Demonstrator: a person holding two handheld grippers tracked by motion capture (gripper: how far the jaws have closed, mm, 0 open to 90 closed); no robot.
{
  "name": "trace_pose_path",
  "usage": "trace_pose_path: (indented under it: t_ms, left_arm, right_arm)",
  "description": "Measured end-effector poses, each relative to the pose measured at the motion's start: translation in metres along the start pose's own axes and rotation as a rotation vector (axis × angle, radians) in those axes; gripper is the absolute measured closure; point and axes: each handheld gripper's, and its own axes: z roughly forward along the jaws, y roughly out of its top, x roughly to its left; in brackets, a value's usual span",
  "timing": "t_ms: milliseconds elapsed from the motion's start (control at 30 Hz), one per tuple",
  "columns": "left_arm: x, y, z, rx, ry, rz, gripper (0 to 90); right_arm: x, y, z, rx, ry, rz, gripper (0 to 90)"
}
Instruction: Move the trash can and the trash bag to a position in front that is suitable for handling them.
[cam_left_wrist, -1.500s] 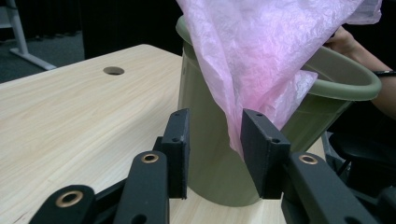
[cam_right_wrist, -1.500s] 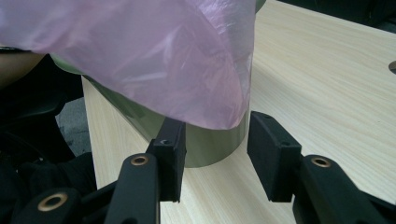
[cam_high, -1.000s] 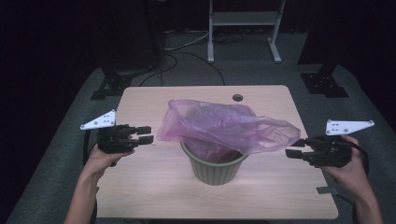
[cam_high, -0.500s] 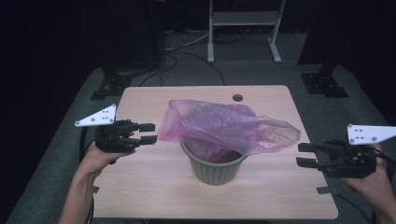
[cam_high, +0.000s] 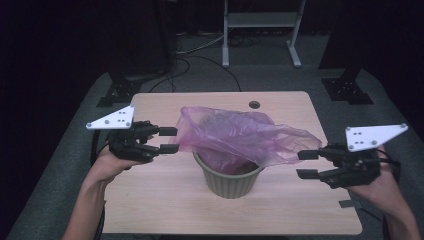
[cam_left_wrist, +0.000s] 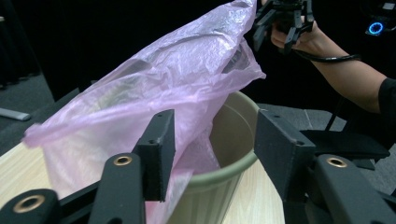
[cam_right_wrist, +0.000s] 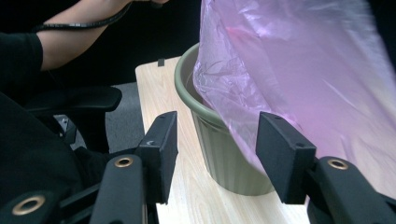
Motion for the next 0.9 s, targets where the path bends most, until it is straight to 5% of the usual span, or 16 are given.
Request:
trace_pose_path:
  t_ms: [367,633,900]
  left_arm:
    - [0.024,0.013,0.021,0.047,0.008,0.04,36.7]
    - [0.038,0.025,0.031,0.079,0.01,0.061,32.5]
    - [0.045,0.031,0.043,0.16,-0.011,0.101,29.7]
  right_arm:
    - [-0.022,0.005,0.03,0.045,0.022,0.002,45.6]
    - [-0.029,0.009,0.032,0.049,0.011,-0.009,45.0]
    - [-0.034,0.01,0.034,0.05,0.004,-0.013,44.8]
